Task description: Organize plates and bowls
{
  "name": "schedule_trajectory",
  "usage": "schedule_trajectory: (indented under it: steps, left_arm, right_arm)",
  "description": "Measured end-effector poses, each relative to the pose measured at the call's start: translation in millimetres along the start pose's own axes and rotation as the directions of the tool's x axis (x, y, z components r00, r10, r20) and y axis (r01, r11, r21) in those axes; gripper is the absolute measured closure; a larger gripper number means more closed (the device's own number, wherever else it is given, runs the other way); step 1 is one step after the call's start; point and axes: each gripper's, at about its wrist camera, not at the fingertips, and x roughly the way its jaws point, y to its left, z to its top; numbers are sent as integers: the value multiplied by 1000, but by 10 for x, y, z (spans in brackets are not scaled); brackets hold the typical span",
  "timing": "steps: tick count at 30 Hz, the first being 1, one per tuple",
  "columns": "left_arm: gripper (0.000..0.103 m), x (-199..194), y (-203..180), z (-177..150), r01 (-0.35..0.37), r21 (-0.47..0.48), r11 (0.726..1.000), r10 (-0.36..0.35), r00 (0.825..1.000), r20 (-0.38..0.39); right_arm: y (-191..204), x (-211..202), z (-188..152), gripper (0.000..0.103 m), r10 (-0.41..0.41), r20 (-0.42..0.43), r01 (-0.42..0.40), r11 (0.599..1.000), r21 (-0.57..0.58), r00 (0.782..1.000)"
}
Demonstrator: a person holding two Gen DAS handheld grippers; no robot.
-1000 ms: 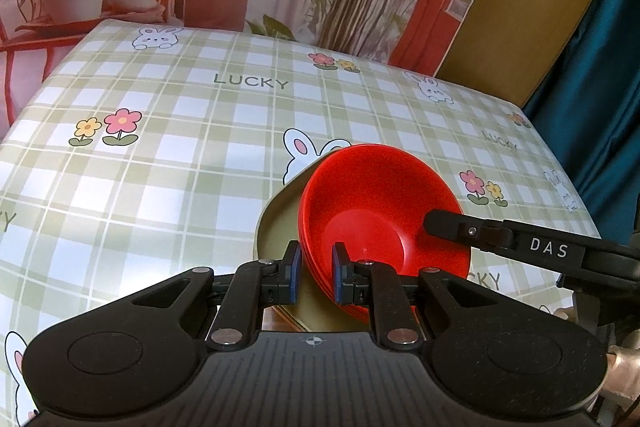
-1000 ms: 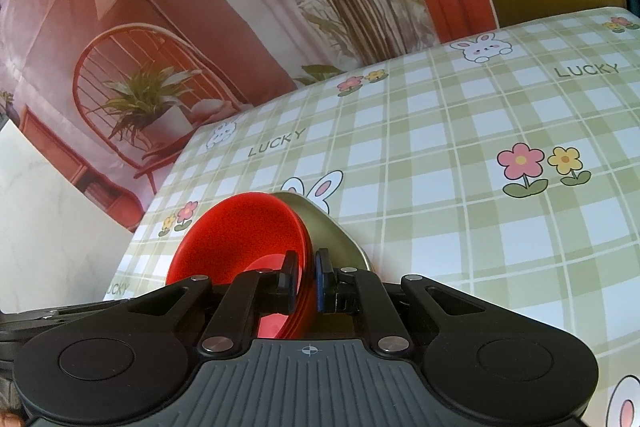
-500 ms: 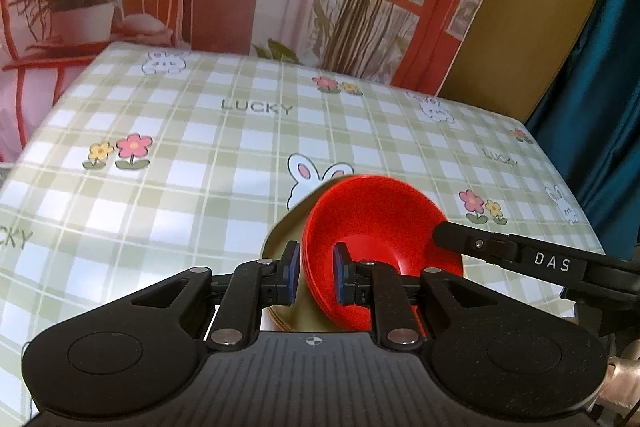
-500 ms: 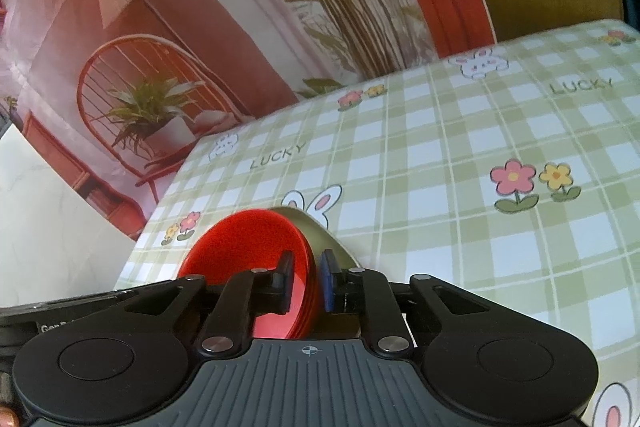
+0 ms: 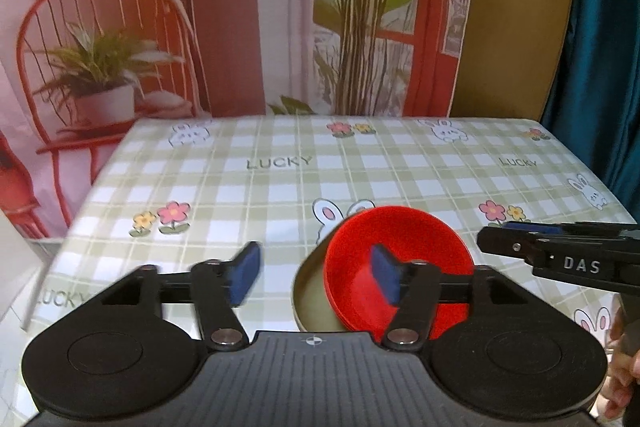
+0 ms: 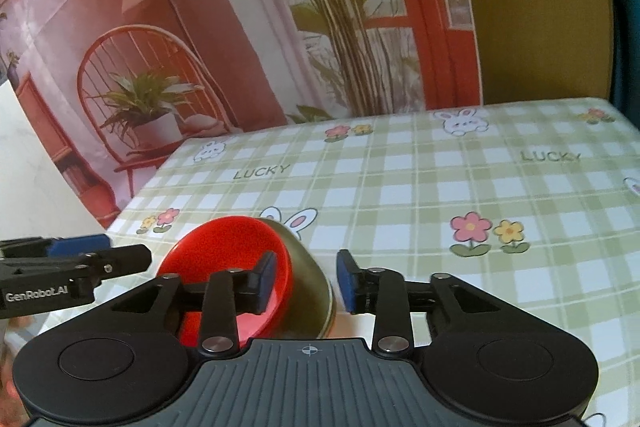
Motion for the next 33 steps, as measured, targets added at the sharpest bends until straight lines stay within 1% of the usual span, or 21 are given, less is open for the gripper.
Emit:
schedule_trajectory:
  steps: [2, 5, 6, 8, 9, 11, 13, 16, 19, 21, 25, 27, 33]
  left_arm:
    - [29, -43, -20, 15, -13, 11, 1000, 13, 1000, 21]
    - [23, -99, -38, 20, -39, 24, 999, 38, 999, 38]
    - [23, -118, -39, 16, -51, 23, 998, 50, 998, 45]
    - [23, -142, -32, 11, -65, 11, 998, 64, 996, 57]
    - [23, -159, -21, 5, -69, 0, 998, 69, 996, 61]
    - [23, -186, 0, 0, -69, -15, 997, 70, 995, 65]
    - [23, -217, 6, -3, -80, -20, 997, 81, 994, 67]
    - [23, -268, -16, 16, -122, -7, 992, 122, 989, 77]
    - [23, -343, -51, 54, -179, 8, 984, 177, 979, 97]
    - [23, -424, -64, 96, -197, 15, 980, 194, 974, 112]
    - [22, -648, -60, 266, -189, 10, 982, 185, 970, 157]
    - [22, -803, -47, 382, -171, -4, 985, 168, 966, 197]
    - [22, -1280, -113, 741, -161, -25, 987, 161, 933, 321]
  right_arm:
    - [0, -53, 7, 49, -9, 14, 9, 1000, -11, 1000]
    - [10, -117, 15, 38, -19, 27, 19, 1000, -21, 999]
    - [11, -137, 18, 36, -23, 30, 24, 999, -23, 999]
    - [15, -171, 21, 25, -25, 33, 26, 999, -28, 999]
    - [19, -187, 22, 22, -26, 34, 27, 999, -31, 999]
    - [34, -221, 25, 9, -32, 33, 33, 999, -42, 999]
    - [57, -259, 27, 7, -39, 32, 41, 998, -57, 999]
    - [100, -303, 47, 1, -66, 27, 68, 995, -69, 997]
    - [130, -384, 86, 0, -79, 33, 81, 994, -67, 996]
    - [159, -474, 133, 0, -80, 53, 84, 994, -69, 995]
    - [240, -732, 294, 0, -64, 119, 74, 994, -82, 991]
    - [273, -867, 419, 0, -52, 151, 67, 994, -90, 987]
    - [367, -1334, 828, 0, -22, 261, 52, 993, -107, 965]
